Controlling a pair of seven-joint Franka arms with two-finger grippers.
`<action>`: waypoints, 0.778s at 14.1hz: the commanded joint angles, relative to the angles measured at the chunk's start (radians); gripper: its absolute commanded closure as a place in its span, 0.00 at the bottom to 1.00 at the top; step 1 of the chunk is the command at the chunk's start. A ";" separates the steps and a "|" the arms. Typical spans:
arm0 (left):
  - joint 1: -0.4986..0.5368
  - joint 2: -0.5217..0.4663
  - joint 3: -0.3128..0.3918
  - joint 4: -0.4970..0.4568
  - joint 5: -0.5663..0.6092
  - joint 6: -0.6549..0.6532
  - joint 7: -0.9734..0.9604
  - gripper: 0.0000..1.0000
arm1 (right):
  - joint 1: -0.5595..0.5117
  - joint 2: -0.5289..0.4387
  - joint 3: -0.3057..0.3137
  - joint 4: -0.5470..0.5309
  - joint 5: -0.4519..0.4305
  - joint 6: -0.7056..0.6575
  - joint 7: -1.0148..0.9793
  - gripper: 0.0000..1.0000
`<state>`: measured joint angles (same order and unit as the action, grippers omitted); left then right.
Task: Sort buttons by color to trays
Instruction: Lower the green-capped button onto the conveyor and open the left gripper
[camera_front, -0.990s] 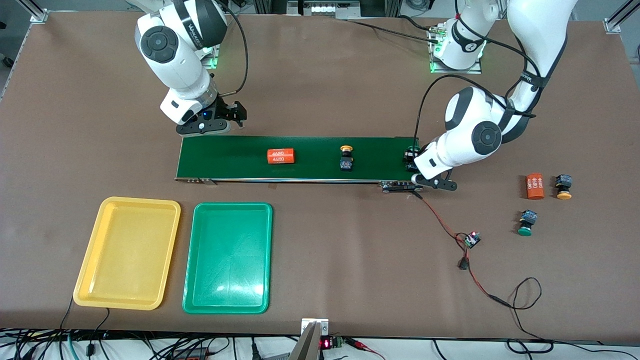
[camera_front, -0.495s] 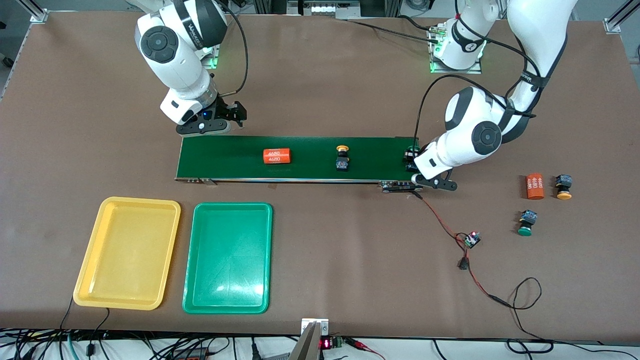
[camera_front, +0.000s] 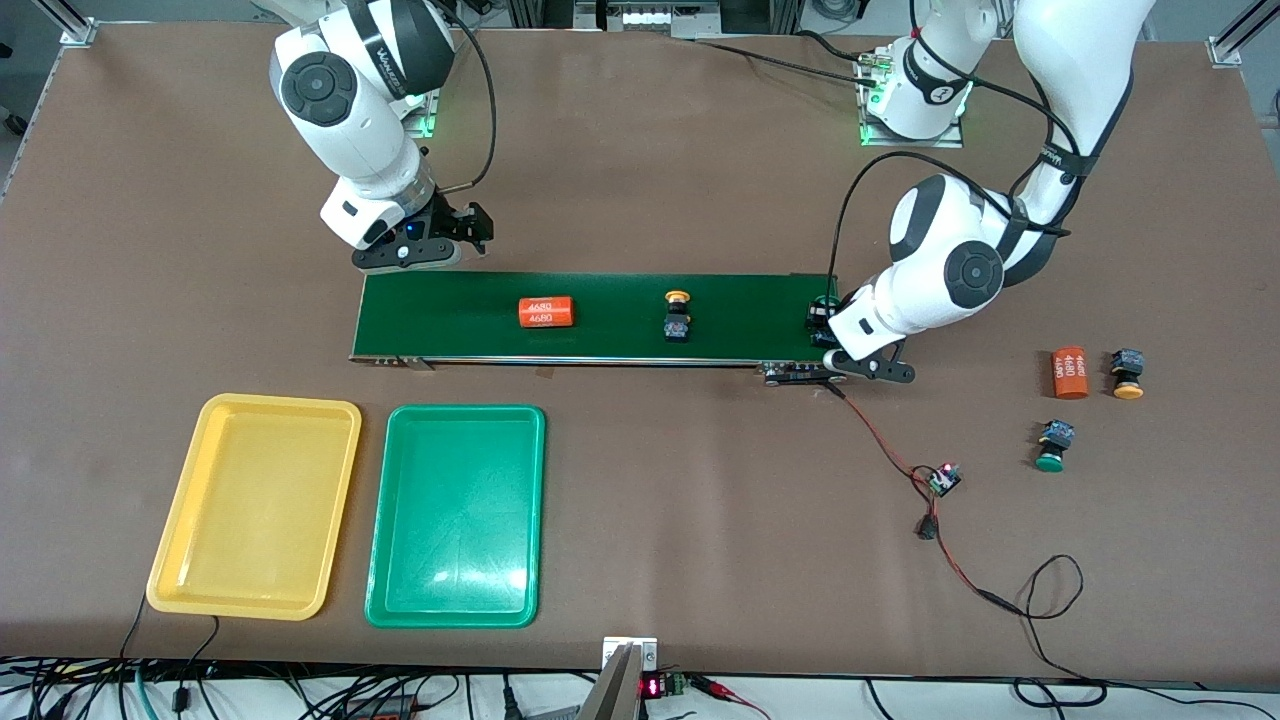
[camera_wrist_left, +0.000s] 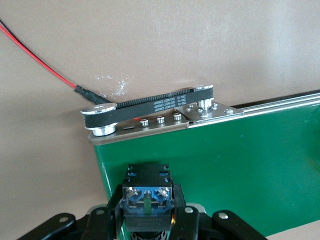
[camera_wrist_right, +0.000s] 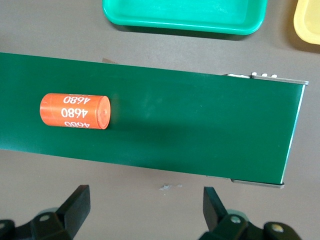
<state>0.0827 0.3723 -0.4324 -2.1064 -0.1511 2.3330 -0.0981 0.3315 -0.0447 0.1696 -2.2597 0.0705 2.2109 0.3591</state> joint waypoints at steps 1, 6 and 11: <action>-0.011 0.008 0.009 -0.006 0.001 0.028 0.014 0.85 | 0.003 0.014 0.002 0.020 -0.021 -0.005 0.026 0.00; -0.009 -0.062 0.008 0.002 -0.001 0.010 0.003 0.00 | 0.003 0.014 0.001 0.020 -0.021 -0.005 0.027 0.00; 0.089 -0.167 0.008 0.061 -0.001 -0.207 0.006 0.00 | 0.004 0.014 0.002 0.020 -0.021 -0.005 0.027 0.00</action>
<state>0.1079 0.2506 -0.4269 -2.0641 -0.1510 2.2058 -0.1037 0.3316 -0.0442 0.1697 -2.2592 0.0701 2.2109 0.3594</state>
